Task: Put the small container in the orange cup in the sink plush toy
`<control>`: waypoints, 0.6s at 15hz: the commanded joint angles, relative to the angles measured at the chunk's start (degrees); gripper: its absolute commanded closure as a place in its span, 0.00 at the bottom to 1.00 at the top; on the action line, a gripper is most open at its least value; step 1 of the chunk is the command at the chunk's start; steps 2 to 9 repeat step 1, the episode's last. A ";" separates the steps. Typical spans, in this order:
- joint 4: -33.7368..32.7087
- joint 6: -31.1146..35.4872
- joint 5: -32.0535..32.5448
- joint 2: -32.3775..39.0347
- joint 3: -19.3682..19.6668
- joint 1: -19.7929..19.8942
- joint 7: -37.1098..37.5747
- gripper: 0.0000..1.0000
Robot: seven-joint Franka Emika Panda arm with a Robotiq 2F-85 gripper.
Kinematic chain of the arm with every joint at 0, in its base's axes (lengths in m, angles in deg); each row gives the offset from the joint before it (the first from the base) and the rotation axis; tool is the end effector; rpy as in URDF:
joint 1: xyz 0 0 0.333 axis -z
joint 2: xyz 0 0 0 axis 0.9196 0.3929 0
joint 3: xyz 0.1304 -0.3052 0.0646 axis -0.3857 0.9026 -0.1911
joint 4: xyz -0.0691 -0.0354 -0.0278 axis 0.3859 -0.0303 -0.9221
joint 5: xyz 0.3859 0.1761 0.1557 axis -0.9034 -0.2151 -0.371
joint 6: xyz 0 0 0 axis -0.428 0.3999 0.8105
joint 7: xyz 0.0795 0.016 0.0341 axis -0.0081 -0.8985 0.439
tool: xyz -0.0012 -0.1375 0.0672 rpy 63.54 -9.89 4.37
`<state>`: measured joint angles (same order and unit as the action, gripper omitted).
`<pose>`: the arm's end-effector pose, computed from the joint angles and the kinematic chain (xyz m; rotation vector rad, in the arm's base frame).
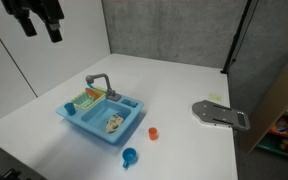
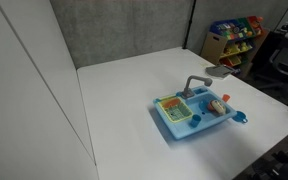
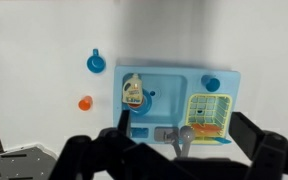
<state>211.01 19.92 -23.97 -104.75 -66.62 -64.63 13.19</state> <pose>0.4599 -0.0420 0.4586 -3.0875 0.1173 0.0100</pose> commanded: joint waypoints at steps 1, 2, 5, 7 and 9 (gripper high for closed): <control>-0.09 -0.15 -0.04 0.03 -0.09 0.12 -0.06 0.00; -0.09 -0.15 -0.04 0.03 -0.09 0.12 -0.06 0.00; -0.09 -0.15 -0.04 0.03 -0.09 0.12 -0.06 0.00; -0.09 -0.15 -0.04 0.03 -0.09 0.12 -0.06 0.00; -0.09 -0.15 -0.04 0.03 -0.09 0.12 -0.06 0.00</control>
